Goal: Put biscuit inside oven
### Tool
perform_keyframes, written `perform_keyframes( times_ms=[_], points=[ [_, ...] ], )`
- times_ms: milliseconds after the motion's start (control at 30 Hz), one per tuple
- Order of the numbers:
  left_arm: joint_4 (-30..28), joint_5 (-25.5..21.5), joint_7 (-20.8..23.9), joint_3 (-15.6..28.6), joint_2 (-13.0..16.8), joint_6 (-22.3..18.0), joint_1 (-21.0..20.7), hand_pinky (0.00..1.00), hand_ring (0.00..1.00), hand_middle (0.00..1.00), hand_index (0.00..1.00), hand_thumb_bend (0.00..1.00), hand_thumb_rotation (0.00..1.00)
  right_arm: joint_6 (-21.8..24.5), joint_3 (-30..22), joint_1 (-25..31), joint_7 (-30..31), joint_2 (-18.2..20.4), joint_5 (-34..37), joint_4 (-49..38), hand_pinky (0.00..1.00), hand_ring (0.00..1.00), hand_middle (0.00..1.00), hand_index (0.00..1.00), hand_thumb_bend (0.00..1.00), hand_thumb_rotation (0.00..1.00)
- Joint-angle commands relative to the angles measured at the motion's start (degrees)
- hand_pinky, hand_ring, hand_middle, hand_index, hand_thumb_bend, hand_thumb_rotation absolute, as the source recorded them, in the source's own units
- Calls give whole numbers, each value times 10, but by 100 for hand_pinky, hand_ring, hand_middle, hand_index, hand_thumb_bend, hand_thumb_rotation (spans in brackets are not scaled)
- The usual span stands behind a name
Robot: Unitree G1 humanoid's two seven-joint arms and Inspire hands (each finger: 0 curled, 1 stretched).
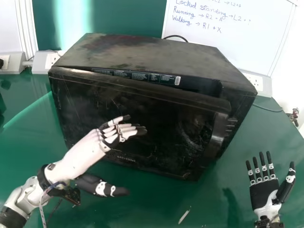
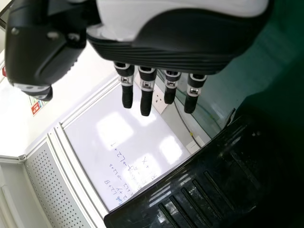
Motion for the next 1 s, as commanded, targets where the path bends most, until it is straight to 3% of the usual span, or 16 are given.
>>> perform_keyframes(
  times_ms=[0,467,667,967],
  points=[
    [6,-16,-20,-11,-6,3,-8,86,92,95,96,92,100,-2,-6,5,-4,4,2,-1,94,91,91,95,81,82],
    [23,-62,-102,-25,-31,31,-30,84,90,94,95,92,100,-5,-2,9,-5,5,-2,-6,95,91,92,95,81,84],
    [45,-54,-112,-26,-45,30,-45,81,89,93,96,95,100,-3,-4,8,-9,5,0,-4,91,90,90,93,81,83],
    [85,-76,-139,-34,-58,22,-67,84,91,95,95,93,100,-4,-3,10,-15,6,-2,-8,90,89,89,93,82,83]
  ],
)
